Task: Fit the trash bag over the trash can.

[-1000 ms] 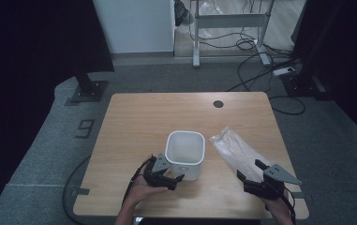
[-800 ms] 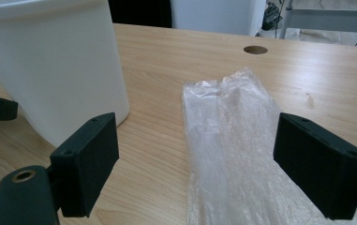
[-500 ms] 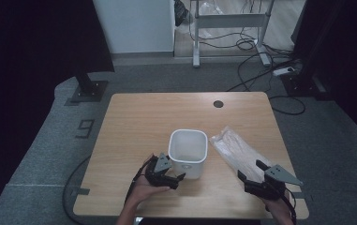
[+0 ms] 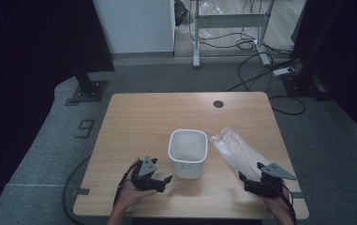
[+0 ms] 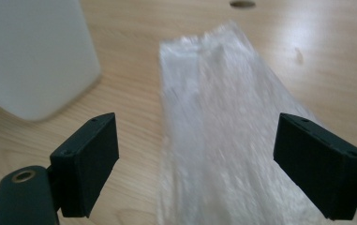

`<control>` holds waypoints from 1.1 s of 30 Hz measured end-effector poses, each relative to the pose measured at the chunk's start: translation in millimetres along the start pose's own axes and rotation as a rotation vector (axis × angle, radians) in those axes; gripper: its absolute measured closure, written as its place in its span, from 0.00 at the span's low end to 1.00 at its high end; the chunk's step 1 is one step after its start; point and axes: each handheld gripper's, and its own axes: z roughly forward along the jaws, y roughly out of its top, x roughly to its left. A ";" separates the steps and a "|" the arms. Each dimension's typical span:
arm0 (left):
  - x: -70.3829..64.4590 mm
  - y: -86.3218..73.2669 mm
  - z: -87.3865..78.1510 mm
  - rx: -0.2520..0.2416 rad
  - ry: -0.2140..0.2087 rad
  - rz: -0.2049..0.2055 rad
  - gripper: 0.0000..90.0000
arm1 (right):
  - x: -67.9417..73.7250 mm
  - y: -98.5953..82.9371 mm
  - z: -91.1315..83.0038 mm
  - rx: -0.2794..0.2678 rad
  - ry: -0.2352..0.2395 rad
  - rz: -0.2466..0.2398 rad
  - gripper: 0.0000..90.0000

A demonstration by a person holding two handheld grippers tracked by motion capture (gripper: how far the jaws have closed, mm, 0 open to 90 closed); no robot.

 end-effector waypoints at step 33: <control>12.6 -11.3 -8.2 0.018 0.047 -0.044 0.14 | -18.1 -18.1 22.1 0.192 -0.123 -0.059 0.85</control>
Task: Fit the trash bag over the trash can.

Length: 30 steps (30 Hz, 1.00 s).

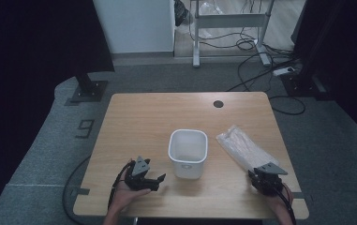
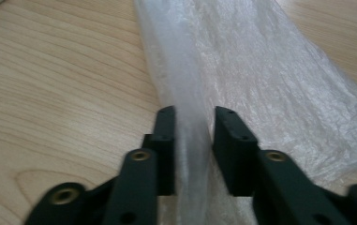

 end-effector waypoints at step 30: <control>6.6 51.6 -46.9 -0.122 0.030 -0.045 0.16 | -0.8 29.8 -59.3 -0.240 0.071 0.001 0.99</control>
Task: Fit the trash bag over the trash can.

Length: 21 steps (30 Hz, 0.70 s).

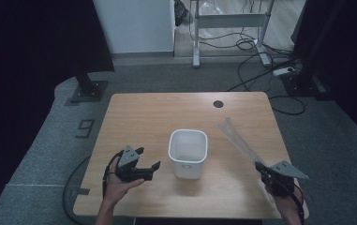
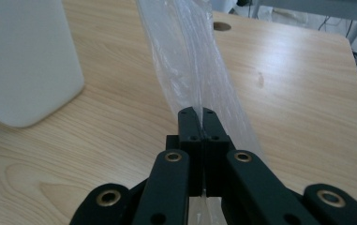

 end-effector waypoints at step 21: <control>-8.3 43.1 -2.7 -0.040 -0.041 0.043 0.23 | 27.5 26.6 -22.3 -0.092 0.081 -0.075 0.99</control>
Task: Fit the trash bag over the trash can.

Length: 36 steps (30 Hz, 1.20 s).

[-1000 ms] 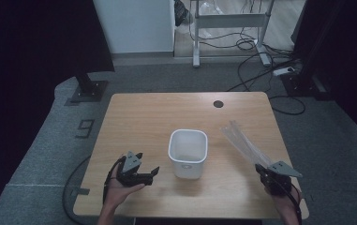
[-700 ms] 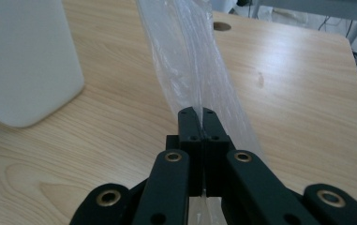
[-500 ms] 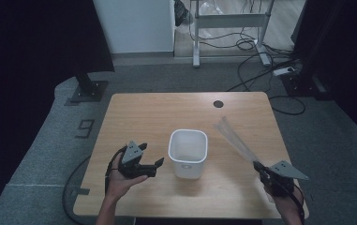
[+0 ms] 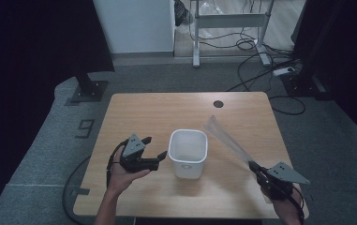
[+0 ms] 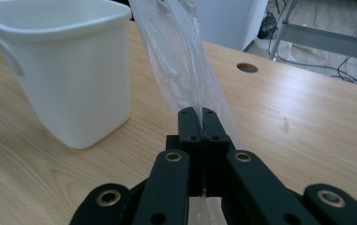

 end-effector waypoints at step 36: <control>22.4 25.1 6.8 -0.011 -0.043 -0.042 0.29 | 38.8 56.7 7.3 -0.045 0.055 -0.218 0.99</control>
